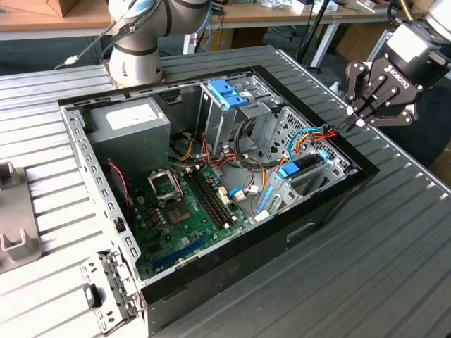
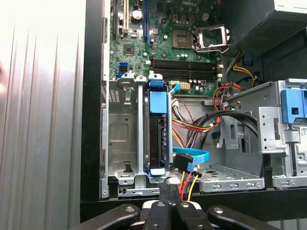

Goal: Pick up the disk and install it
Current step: 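Insert the disk into the insertion slot, then insert the first disk wire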

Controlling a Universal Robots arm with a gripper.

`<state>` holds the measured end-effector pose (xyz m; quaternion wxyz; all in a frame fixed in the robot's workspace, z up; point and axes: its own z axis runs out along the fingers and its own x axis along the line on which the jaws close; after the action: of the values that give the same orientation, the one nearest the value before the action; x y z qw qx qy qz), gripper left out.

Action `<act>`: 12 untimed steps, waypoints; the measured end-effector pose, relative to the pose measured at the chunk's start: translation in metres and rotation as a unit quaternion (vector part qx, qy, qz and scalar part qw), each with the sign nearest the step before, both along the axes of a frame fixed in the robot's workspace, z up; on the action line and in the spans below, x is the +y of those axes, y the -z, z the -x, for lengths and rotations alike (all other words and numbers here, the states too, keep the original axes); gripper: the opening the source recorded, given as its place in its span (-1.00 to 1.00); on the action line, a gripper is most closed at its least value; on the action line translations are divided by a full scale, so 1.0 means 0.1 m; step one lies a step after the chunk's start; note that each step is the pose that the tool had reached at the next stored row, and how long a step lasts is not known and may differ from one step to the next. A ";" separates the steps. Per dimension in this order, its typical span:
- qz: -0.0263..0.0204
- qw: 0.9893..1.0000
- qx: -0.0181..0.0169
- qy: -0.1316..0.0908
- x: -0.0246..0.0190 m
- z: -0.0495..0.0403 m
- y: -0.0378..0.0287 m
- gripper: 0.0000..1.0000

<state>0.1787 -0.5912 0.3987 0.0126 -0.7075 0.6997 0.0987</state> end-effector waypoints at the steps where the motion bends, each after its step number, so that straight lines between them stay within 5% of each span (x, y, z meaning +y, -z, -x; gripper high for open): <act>1: 0.000 1.000 0.000 0.000 0.000 0.000 0.000 -0.80; 8: 0.000 1.000 0.000 0.000 -0.001 0.000 0.000 -0.80; 12: 0.000 1.000 0.000 0.000 -0.002 0.000 0.000 -0.41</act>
<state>0.1787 -0.5914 0.3987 0.0126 -0.7075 0.6997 0.0987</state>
